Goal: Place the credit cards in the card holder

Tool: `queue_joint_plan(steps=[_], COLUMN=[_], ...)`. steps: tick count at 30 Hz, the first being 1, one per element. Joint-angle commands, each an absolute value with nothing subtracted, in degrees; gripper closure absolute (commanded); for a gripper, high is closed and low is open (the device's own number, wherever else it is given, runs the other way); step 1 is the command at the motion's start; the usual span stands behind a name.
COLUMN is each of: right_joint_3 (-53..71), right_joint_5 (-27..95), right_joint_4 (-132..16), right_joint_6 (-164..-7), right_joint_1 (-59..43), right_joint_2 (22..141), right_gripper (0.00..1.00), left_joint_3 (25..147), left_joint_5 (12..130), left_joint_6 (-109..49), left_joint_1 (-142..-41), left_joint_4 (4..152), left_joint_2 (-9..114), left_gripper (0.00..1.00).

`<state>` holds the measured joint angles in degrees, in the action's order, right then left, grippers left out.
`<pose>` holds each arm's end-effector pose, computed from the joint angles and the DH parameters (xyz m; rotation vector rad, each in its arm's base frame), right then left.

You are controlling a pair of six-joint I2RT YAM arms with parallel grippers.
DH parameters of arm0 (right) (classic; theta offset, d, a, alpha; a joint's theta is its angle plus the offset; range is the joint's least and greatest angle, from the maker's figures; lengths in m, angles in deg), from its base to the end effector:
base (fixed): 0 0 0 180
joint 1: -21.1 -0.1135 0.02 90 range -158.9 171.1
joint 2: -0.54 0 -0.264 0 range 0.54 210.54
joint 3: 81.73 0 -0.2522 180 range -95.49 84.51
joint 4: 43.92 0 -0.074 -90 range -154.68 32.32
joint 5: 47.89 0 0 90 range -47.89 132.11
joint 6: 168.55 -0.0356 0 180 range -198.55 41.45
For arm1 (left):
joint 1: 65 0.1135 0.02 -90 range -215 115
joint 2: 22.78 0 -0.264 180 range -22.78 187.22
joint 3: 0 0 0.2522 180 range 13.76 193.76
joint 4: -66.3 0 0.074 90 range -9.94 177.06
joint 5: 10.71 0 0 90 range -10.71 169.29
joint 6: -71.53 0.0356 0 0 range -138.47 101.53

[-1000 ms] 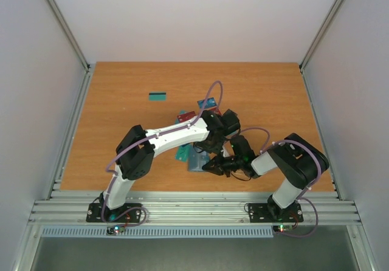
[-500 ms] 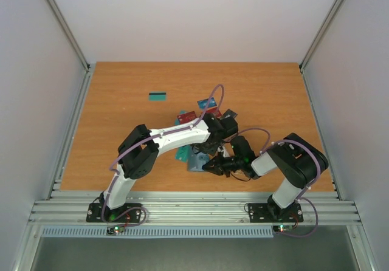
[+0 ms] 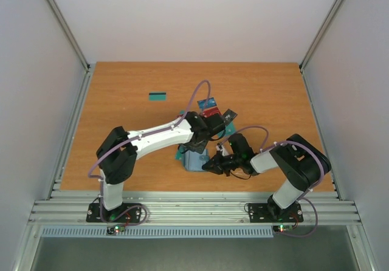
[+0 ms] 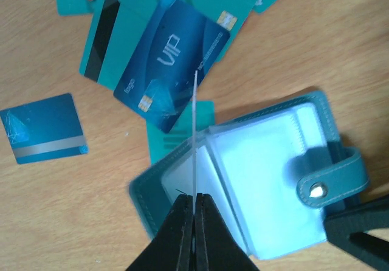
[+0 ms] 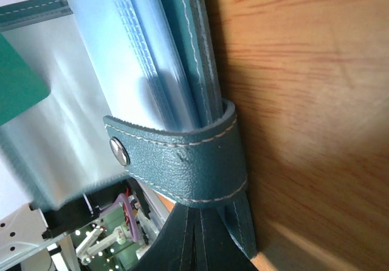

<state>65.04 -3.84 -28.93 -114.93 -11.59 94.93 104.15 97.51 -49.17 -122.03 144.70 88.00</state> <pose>0.1800 0.1459 0.0846 -0.3537 2.5708 1.4769 0.2126 -0.3073 0.2238 0.6296 2.7789 0.2437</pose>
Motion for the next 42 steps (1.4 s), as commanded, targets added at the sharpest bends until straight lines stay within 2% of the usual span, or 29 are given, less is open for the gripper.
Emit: queue_joint_plan(steps=[1, 11, 17, 24, 29, 34, 42], right_joint_3=[65.20, 62.10, 59.50, 53.90, 49.82, 45.77, 43.50], right_joint_5=[3.08, 2.59, 2.55, 1.31, -1.77, -4.01, -2.88], right_joint_4=[-44.08, -48.54, -55.02, -64.03, -64.57, -63.69, -63.17], right_joint_6=[-113.25, -112.69, -109.25, -104.16, -103.84, -104.11, -104.67], right_joint_1=[-11.83, -11.84, -11.78, -11.86, -11.84, -11.95, -12.89], right_joint_2=[96.15, 95.65, 90.50, 84.12, 82.55, 84.90, 94.89], right_gripper=[0.99, 0.99, 0.98, 0.88, 0.81, 0.79, 0.80], left_joint_3=[97.56, 85.93, 81.05, 77.40, 75.55, 73.79, 71.09], left_joint_5=[95.98, 86.59, 81.60, 79.40, 76.20, 72.95, 68.61], left_joint_6=[-48.19, -47.76, -49.29, -50.92, -52.20, -53.44, -53.38], left_joint_1=[-120.90, -117.77, -116.02, -114.63, -113.05, -110.68, -110.00], left_joint_4=[139.58, 129.92, 125.58, 123.56, 122.35, 120.24, 117.50], left_joint_2=[82.32, 74.43, 70.26, 68.72, 68.01, 66.90, 65.49], left_gripper=[1.00, 1.00, 1.00, 1.00, 1.00, 1.00, 1.00])
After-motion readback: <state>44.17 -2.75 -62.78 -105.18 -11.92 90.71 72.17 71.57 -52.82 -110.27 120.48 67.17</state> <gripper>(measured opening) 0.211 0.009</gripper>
